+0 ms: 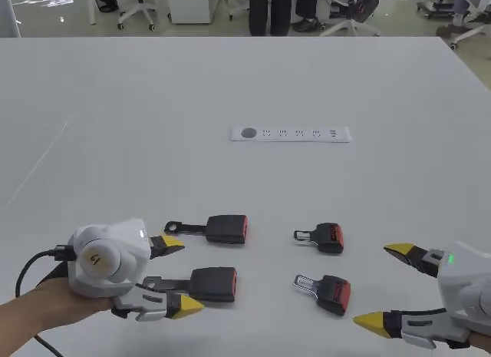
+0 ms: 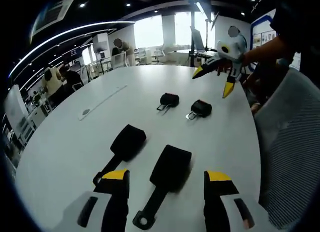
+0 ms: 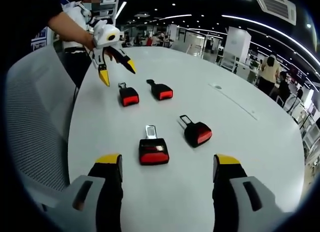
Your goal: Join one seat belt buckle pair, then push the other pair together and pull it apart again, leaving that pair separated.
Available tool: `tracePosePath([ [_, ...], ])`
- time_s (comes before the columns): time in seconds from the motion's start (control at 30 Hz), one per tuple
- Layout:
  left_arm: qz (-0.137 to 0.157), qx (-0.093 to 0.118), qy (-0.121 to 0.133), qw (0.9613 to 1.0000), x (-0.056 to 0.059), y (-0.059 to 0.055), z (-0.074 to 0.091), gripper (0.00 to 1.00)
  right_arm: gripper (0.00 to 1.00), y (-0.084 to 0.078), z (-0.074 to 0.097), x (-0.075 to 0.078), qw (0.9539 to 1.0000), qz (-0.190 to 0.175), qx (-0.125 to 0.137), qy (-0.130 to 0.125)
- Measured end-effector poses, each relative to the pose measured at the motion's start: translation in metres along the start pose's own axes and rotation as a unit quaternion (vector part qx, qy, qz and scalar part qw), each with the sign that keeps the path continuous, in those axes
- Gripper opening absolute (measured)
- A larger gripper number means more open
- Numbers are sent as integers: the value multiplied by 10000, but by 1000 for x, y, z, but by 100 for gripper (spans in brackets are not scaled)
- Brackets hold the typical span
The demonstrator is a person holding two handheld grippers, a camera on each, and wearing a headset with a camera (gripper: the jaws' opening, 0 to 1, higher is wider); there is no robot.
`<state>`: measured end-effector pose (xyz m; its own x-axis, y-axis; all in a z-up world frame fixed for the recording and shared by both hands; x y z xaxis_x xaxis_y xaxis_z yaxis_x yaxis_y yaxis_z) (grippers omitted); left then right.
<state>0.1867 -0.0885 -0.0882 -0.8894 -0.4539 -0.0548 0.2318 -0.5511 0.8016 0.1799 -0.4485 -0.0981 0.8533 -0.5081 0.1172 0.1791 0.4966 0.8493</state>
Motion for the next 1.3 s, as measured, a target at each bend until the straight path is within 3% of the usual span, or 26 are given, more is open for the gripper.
tracePosePath([
  [0.27, -352, -356, -222, 9985, 2, 4, -11, 51, 62, 3, -9, -5, 9995, 82, -91, 289],
  [0.67, -717, -916, -643, 9911, -1, 0, -27, 42, 45, -4, -28, -2, 9962, 187, -403, 749],
  [1.3, -915, -1369, -983, 9814, -15, -13, -41, 34, 33, -10, -54, -6, 9912, 155, -783, 1052],
])
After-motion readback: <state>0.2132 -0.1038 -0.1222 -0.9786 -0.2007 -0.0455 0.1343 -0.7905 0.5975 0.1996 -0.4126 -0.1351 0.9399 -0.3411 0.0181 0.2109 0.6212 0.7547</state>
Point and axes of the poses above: the centre of the closed fingertips' face, and the gripper's own axes: z roughly backward along the fingers, x roughly to its right, y roughly out of its top, the point moved 9 cm from there along z, roughly backward along the fingers, and after that the axes turned 7 degrees about x, right-handed, at the moved point
